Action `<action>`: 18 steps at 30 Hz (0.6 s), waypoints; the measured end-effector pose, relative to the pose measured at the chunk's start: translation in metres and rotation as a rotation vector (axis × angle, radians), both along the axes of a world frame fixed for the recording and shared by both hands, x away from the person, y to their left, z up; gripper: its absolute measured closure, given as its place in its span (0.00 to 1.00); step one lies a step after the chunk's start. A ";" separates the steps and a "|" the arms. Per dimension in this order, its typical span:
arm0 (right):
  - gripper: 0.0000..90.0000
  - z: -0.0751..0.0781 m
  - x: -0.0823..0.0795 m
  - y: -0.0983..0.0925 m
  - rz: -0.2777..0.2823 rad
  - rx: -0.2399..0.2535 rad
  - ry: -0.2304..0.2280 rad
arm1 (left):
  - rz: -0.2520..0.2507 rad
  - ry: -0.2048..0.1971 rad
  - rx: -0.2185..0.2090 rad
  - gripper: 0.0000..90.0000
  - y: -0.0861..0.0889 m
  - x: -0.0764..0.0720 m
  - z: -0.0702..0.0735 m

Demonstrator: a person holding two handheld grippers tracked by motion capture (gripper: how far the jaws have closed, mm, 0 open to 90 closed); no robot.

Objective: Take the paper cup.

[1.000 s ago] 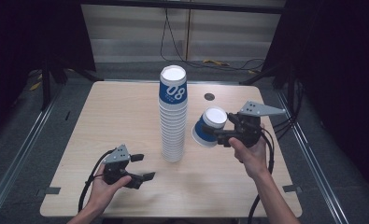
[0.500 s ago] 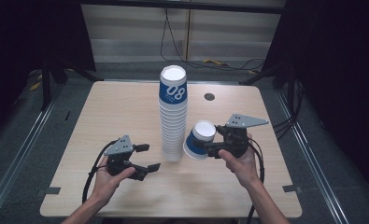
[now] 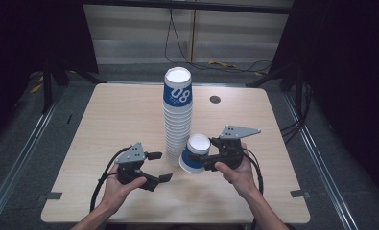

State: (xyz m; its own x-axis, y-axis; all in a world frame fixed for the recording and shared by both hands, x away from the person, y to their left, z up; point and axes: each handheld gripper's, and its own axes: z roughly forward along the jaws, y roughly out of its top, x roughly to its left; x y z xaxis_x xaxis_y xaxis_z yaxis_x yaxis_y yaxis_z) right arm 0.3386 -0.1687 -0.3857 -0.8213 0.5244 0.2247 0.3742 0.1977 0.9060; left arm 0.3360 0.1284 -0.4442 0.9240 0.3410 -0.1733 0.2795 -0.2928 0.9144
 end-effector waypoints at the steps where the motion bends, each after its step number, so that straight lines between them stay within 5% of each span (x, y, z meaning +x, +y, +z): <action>1: 0.31 -0.002 0.000 0.001 0.009 0.002 0.008 | -0.006 0.006 -0.007 0.18 -0.001 -0.001 -0.001; 18: 0.31 -0.012 -0.002 0.018 0.093 0.017 0.041 | -0.052 -0.021 -0.028 0.17 -0.022 -0.003 0.008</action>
